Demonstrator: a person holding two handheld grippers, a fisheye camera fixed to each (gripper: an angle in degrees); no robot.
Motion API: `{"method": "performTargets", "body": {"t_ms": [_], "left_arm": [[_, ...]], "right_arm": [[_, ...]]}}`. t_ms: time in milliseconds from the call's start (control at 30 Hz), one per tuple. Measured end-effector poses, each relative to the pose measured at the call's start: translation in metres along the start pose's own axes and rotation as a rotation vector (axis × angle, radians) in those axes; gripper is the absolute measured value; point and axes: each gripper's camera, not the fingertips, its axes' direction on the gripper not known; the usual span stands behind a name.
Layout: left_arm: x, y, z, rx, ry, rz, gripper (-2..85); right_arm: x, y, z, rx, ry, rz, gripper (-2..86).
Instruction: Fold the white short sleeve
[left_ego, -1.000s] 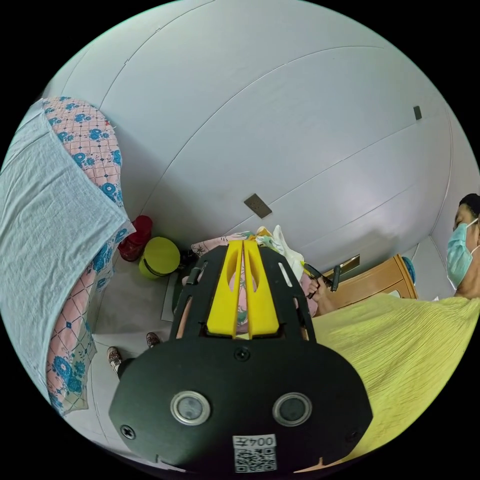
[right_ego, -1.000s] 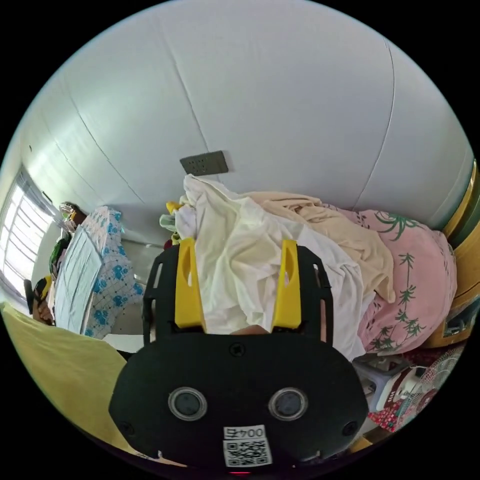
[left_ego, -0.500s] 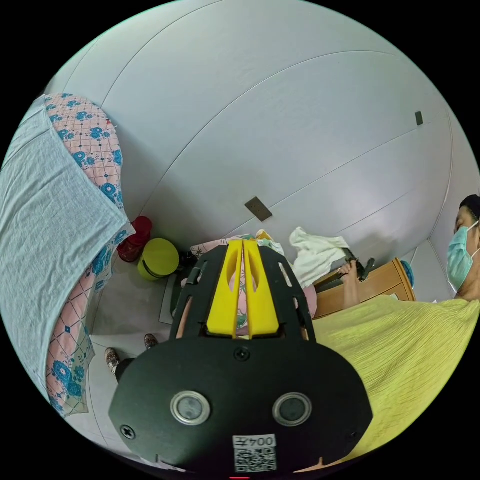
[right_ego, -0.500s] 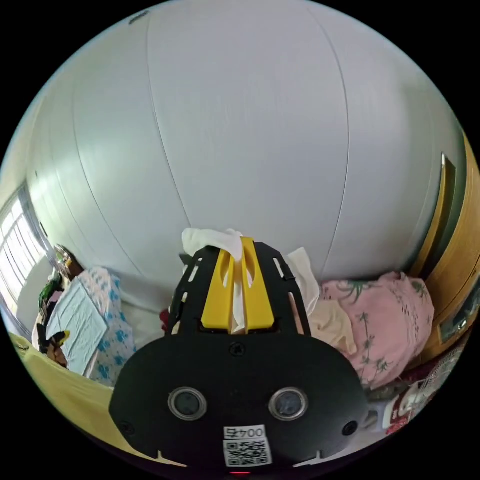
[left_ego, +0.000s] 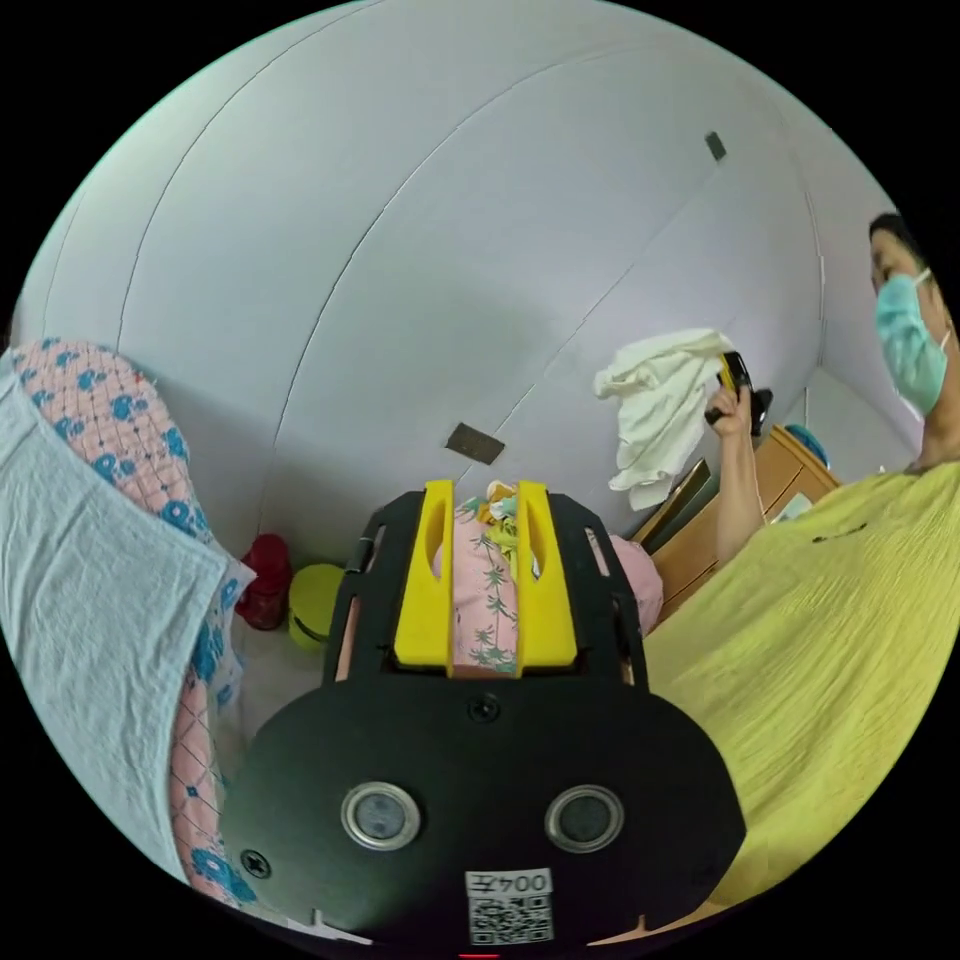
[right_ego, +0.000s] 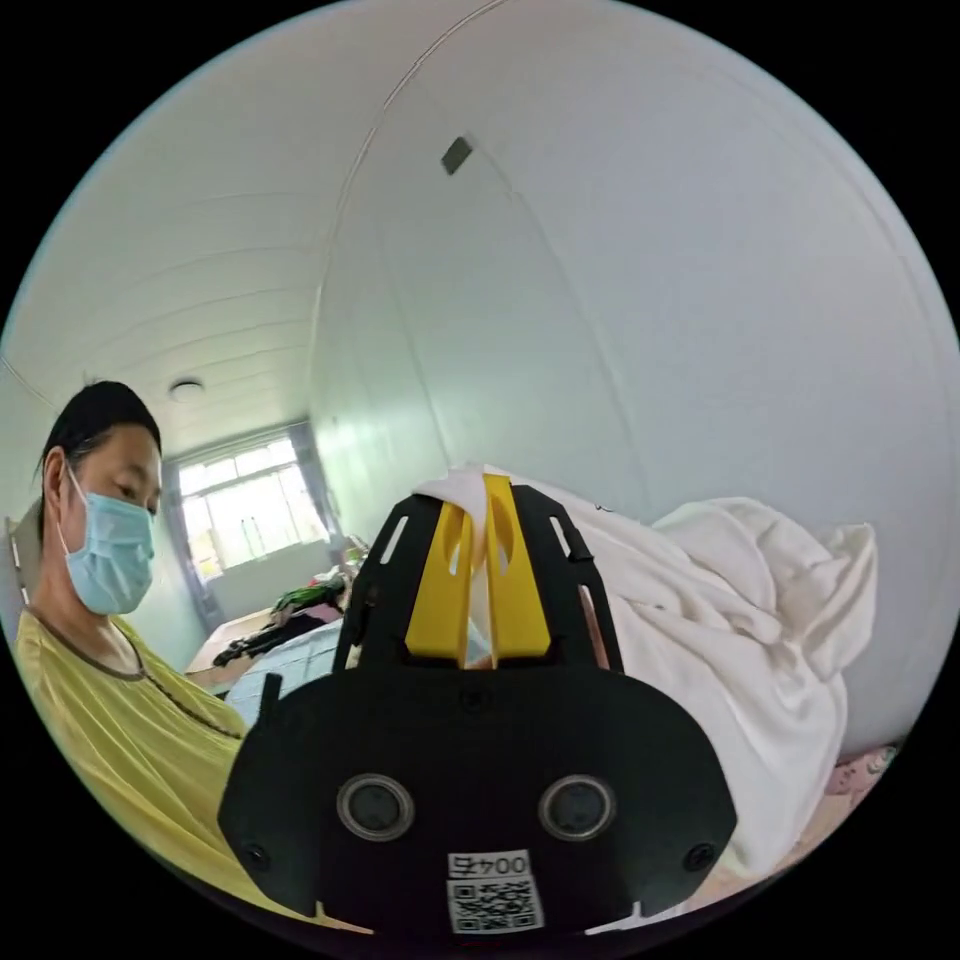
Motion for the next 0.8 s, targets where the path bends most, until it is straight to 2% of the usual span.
{"method": "performTargets", "body": {"t_ms": [167, 300, 367, 467, 500, 533, 633, 733, 800], "left_arm": [[0.011, 0.015, -0.027, 0.004, 0.065, 0.093, 17.5], [0.012, 0.019, -0.087, 0.109, 0.069, 0.122, 21.8], [0.008, 0.023, -0.147, 0.191, -0.016, 0.167, 22.9], [-0.008, 0.036, -0.224, 0.211, -0.159, 0.203, 20.6], [-0.013, 0.039, -0.239, 0.194, -0.192, 0.2, 19.5], [-0.024, 0.048, -0.271, 0.175, -0.254, 0.183, 14.1], [-0.056, 0.077, -0.363, 0.148, -0.306, 0.113, 5.4], [-0.08, 0.105, -0.45, 0.1, -0.352, 0.086, 3.1], [-0.095, 0.116, -0.497, 0.024, -0.316, 0.077, 3.0]], "right_arm": [[-0.058, 0.074, 0.122, -0.035, -0.422, 0.103, -0.4], [-0.124, 0.135, 0.216, -0.1, -0.611, 0.144, -0.4], [-0.18, 0.177, 0.283, -0.168, -0.712, 0.172, -0.4], [-0.26, 0.232, 0.359, -0.232, -0.808, 0.193, -0.4], [-0.276, 0.242, 0.373, -0.244, -0.818, 0.195, -0.4], [-0.307, 0.262, 0.4, -0.262, -0.829, 0.19, -0.4], [-0.378, 0.313, 0.464, -0.303, -0.742, 0.151, -0.3], [-0.431, 0.37, 0.528, -0.375, -0.561, 0.083, -0.3], [-0.452, 0.411, 0.571, -0.457, -0.506, 0.092, -0.2]]}}
